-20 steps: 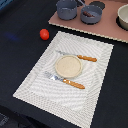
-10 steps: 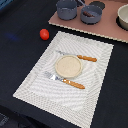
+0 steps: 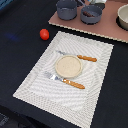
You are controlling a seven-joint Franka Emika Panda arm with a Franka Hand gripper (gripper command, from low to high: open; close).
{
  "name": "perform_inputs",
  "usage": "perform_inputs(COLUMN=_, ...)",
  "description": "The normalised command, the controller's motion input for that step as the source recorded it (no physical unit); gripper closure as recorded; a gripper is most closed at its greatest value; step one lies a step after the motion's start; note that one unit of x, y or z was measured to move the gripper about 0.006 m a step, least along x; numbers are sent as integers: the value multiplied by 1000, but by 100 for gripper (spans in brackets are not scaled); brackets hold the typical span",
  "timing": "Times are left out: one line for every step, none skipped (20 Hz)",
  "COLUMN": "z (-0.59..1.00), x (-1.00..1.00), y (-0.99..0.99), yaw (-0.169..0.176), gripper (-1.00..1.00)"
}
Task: Place the fish, sausage, and tomato into the frying pan.
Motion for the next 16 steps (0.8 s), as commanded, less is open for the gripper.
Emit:
perform_inputs(z=-403, x=171, y=591, yaw=5, gripper=100)
perform_inputs(z=-391, x=34, y=537, yaw=19, gripper=100)
perform_inputs(z=-294, x=-3, y=471, yaw=26, gripper=100)
perform_inputs(z=-171, x=-163, y=351, yaw=32, gripper=100)
perform_inputs(z=-89, x=-123, y=331, yaw=30, gripper=100)
perform_inputs(z=-43, x=-89, y=314, yaw=32, gripper=100)
perform_inputs(z=0, x=-103, y=289, yaw=32, gripper=-100)
perform_inputs(z=26, x=-86, y=234, yaw=19, gripper=-100)
perform_inputs(z=226, x=-29, y=211, yaw=0, gripper=-100)
perform_inputs(z=549, x=0, y=260, yaw=0, gripper=-100)
perform_inputs(z=694, x=26, y=311, yaw=0, gripper=-100)
perform_inputs(z=931, x=14, y=254, yaw=0, gripper=-100)
perform_inputs(z=880, x=0, y=166, yaw=0, gripper=-100)
perform_inputs(z=886, x=0, y=111, yaw=0, gripper=-100)
perform_inputs(z=846, x=0, y=103, yaw=0, gripper=-100)
perform_inputs(z=866, x=-71, y=60, yaw=0, gripper=-100)
